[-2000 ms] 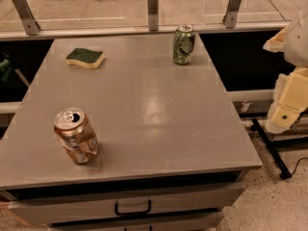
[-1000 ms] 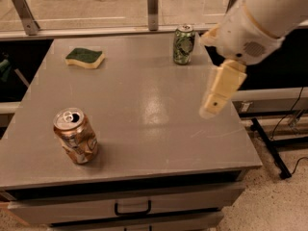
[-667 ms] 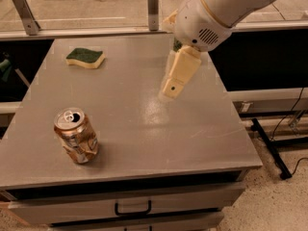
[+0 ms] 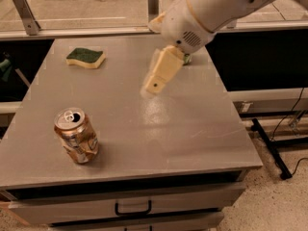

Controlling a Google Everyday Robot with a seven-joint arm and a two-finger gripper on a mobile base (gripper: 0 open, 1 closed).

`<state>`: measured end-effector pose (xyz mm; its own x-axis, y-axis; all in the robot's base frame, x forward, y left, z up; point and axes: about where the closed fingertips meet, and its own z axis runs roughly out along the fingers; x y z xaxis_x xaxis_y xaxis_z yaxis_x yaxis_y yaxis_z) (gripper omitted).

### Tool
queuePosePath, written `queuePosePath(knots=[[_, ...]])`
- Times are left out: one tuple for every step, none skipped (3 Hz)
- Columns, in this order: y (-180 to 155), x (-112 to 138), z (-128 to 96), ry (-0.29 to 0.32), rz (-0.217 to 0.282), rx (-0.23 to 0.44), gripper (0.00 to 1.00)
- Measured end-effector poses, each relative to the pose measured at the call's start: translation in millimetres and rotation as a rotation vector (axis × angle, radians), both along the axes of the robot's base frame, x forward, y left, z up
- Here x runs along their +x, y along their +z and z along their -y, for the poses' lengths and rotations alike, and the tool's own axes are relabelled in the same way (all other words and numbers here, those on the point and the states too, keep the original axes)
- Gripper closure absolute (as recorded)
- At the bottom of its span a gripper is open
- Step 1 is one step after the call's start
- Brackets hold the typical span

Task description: Move sponge near green can

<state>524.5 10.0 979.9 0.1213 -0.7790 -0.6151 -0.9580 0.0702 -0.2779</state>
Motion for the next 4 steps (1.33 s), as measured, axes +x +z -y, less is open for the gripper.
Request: queuePosePath(knots=[[-7.4,41.3,-63.5,0.016,0.003,0.181,0.0],[-8.8,93.1,-121.1,0.001,0.006,0.341,0.0],[-14.5,140.6,-176.6,-0.031,-0.027,0.458,0.0],[-32.5,169.6,-219.9,-0.083,-0.082,0.487,0.0]])
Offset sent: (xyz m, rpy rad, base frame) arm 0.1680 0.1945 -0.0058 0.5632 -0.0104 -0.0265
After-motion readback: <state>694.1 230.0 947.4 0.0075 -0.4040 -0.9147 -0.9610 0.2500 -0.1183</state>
